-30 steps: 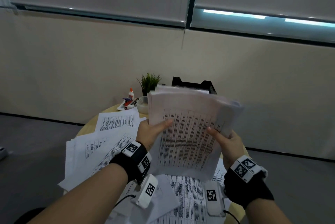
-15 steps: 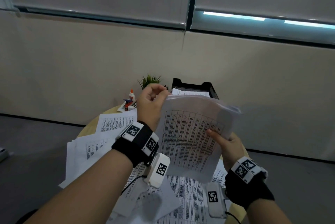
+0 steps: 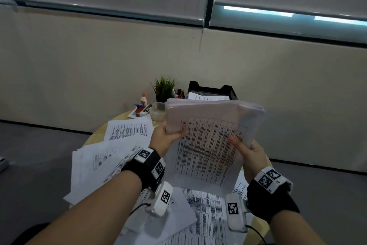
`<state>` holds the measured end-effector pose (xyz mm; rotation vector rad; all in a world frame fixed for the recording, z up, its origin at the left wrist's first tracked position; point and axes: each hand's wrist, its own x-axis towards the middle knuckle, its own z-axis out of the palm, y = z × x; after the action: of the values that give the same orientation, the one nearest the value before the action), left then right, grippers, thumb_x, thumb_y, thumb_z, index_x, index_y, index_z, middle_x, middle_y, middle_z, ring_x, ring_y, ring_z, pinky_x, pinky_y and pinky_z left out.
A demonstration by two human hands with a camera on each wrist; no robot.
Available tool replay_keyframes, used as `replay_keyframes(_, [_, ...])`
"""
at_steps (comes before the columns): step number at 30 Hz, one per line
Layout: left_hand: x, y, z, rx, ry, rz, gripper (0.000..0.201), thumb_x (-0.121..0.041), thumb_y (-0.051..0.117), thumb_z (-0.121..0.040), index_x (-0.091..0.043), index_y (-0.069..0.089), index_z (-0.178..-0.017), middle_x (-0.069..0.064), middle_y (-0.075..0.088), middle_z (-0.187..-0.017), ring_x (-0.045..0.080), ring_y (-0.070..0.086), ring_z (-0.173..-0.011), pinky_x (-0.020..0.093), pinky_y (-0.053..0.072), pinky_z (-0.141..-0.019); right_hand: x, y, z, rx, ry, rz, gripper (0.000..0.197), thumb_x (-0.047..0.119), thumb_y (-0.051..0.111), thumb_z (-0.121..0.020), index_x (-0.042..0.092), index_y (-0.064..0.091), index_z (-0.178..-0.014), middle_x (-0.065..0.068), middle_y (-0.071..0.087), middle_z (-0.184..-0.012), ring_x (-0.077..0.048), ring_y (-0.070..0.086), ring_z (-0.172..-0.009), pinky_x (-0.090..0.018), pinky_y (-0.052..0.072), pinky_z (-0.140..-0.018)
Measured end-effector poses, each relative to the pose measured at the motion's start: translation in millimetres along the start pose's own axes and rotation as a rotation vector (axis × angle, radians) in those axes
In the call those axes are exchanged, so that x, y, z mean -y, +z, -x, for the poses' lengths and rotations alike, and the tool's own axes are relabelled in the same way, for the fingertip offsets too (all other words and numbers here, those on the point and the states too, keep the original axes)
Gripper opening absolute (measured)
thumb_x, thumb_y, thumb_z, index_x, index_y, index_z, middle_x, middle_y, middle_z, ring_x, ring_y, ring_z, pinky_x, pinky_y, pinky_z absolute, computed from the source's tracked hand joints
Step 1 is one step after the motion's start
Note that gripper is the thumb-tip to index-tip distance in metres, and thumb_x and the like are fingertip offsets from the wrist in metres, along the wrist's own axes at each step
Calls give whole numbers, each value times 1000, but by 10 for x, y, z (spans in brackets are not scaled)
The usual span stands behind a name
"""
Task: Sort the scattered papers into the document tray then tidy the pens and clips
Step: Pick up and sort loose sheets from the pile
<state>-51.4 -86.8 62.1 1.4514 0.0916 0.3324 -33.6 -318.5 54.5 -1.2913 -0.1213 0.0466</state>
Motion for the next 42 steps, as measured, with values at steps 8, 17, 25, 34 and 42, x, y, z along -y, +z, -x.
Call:
replay_keyframes(8, [257,-22,-49,27,-92,1,27,-7,74,-77,-6,68,-103,11,70,-104,24,66,-98,27,52,-82,-153,-5,35,-82,4,103,23,2,74,-73,15,70,-92,-4,73,-98,-22,68,-94,-42,50,-91])
replay_keyframes(17, [668,15,165,0,-247,-112,24,-6,78,-72,-4,65,-93,6,65,-88,20,62,-83,13,47,-59,-545,-39,102,-196,161,238,13,10,77,-74,17,68,-80,-6,72,-88,-29,66,-88,-44,51,-86])
replay_keyframes(25, [468,-15,97,71,-141,-160,30,-5,78,-71,-4,66,-99,10,68,-98,19,63,-88,17,51,-69,-237,9,175,-216,126,268,3,1,68,-82,2,67,-85,-20,69,-100,-26,65,-76,-38,52,-77])
replay_keyframes(34, [929,-589,452,103,-317,-629,36,-18,71,-81,-7,57,-113,10,58,-119,23,56,-107,29,46,-91,-682,-239,556,-308,340,280,23,0,69,-80,-12,62,-98,-27,66,-94,-35,62,-81,-39,54,-72])
replay_keyframes(42, [1304,-863,676,311,-444,-1337,109,-53,72,-70,-20,7,-151,11,4,-158,31,5,-145,46,15,-118,-1152,-542,627,-283,528,254,38,-2,81,-54,-5,63,-87,-26,67,-100,-43,63,-95,-55,45,-96])
